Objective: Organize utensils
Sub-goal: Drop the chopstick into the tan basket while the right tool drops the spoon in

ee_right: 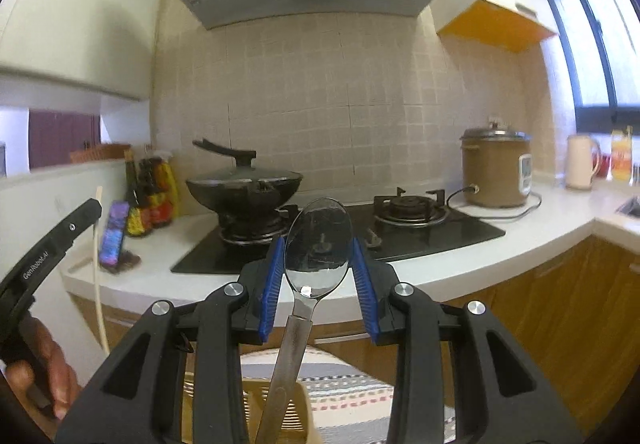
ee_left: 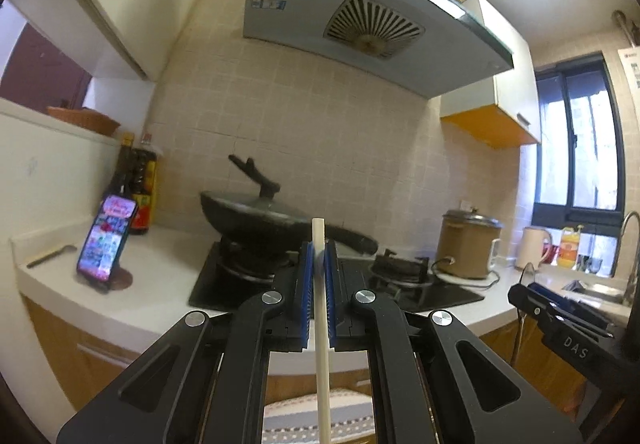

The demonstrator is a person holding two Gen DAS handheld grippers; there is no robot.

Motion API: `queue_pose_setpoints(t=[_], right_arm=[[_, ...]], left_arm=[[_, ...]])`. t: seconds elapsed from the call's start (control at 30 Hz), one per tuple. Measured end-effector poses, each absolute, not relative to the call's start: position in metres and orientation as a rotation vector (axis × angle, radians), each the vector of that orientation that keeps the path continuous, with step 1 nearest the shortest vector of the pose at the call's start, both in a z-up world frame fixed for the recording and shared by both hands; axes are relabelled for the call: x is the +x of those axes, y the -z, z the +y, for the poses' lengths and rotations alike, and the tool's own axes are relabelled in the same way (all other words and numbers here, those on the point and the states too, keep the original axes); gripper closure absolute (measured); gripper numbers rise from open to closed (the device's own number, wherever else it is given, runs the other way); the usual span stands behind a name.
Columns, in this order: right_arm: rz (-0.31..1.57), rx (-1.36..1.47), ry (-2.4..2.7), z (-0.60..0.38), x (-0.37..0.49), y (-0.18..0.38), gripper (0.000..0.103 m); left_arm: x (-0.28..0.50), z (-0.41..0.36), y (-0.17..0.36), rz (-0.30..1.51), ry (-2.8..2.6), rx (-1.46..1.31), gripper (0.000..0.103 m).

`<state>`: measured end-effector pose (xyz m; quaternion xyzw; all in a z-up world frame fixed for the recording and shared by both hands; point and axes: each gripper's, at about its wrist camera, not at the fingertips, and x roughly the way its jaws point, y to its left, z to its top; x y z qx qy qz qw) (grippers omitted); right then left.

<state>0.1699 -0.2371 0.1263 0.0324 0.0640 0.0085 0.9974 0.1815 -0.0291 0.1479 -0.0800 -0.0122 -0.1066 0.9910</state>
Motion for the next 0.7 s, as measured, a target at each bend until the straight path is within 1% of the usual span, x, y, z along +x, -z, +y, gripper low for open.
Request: queue_pose_setpoints(t=[0.1,0.27,0.3,0.33,0.37,0.4,0.43,0.47,0.6,0.7], right_arm=[[0.117,0.007,-0.003,-0.226,0.170,-0.111,0.072],[0.147,0.002,-0.036,-0.223,0.169,-0.096,0.071],[0.160,0.006,-0.047,-0.224,0.168,-0.095,0.069],[0.168,0.011,-0.053,-0.224,0.165,-0.096,0.061],[0.169,0.015,-0.052,-0.225,0.162,-0.096,0.056],[0.172,0.019,-0.056,-0.227,0.157,-0.097,0.054],[0.177,0.025,-0.067,-0.228,0.151,-0.099,0.050],[0.182,0.029,-0.069,-0.230,0.147,-0.099,0.049],[0.236,0.064,-0.070,-0.239,0.122,-0.104,0.049],[0.317,0.088,-0.083,-0.245,0.100,-0.101,0.049]], left_arm=[[0.184,-0.030,-0.131,-0.012,0.192,-0.134,0.099],[0.186,-0.034,-0.109,0.055,0.191,-0.099,0.098],[0.186,-0.032,-0.107,0.070,0.192,-0.101,0.097],[0.185,-0.030,-0.106,0.084,0.193,-0.105,0.096],[0.184,-0.026,-0.106,0.102,0.201,-0.120,0.088],[0.181,-0.020,-0.107,0.117,0.212,-0.139,0.075],[0.180,-0.016,-0.108,0.130,0.220,-0.153,0.070],[0.177,-0.011,-0.109,0.144,0.233,-0.169,0.062],[0.157,0.004,-0.112,0.210,0.258,-0.198,0.062],[0.137,0.011,-0.109,0.303,0.279,-0.180,0.060]])
